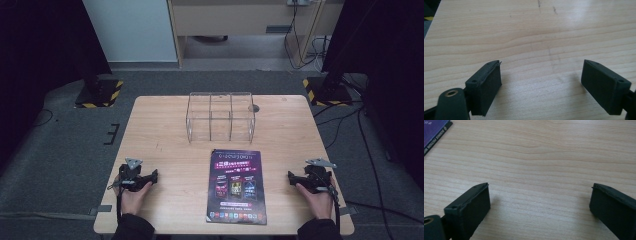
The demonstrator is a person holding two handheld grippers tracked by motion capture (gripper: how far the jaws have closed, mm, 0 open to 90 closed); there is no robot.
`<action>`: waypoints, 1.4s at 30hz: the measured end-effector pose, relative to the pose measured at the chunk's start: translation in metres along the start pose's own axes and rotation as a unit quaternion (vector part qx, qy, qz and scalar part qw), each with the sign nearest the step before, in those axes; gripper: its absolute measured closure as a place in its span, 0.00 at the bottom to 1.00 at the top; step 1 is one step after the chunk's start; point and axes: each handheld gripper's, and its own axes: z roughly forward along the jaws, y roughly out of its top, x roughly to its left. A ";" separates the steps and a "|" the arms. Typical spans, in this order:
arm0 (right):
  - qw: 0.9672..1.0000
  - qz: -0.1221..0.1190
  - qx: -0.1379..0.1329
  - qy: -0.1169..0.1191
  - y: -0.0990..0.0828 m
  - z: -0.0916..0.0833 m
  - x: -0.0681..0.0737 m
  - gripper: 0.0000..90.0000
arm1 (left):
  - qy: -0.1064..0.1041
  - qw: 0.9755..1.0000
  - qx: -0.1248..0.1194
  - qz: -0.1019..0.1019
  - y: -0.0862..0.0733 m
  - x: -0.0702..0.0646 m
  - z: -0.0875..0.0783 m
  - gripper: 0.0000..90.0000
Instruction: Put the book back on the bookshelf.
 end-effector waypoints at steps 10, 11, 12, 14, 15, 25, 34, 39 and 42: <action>1.000 -0.016 -0.017 -0.001 0.003 -0.009 0.014 0.08 | -0.018 0.999 -0.037 -0.005 0.004 -0.017 -0.017 0.23; 1.000 -0.017 -0.018 0.002 0.003 -0.010 0.015 0.08 | -0.020 0.999 -0.040 -0.006 0.005 -0.019 -0.018 0.23; 1.000 -0.015 -0.018 0.005 0.003 -0.011 0.017 0.08 | -0.026 0.999 -0.045 -0.006 0.005 -0.023 -0.020 0.23; 1.000 -0.013 -0.021 0.010 0.003 -0.012 0.018 0.08 | -0.031 0.998 -0.050 -0.006 0.006 -0.028 -0.023 0.23; 1.000 -0.013 -0.021 0.010 0.003 -0.012 0.018 0.08 | -0.031 0.998 -0.050 -0.006 0.006 -0.028 -0.023 0.23; 0.999 -0.005 -0.041 0.034 0.010 -0.022 0.036 0.10 | -0.055 0.996 -0.065 -0.002 0.009 -0.050 -0.031 0.28; 0.997 -0.014 -0.051 0.052 0.014 -0.026 0.051 0.11 | -0.079 0.994 -0.077 0.000 0.010 -0.069 -0.035 0.32; 0.997 -0.019 -0.056 0.057 0.015 -0.026 0.058 0.12 | -0.093 0.993 -0.077 0.002 0.010 -0.080 -0.036 0.32; 0.996 -0.025 -0.059 0.065 0.017 -0.027 0.066 0.15 | -0.101 0.992 -0.071 0.005 0.010 -0.092 -0.035 0.34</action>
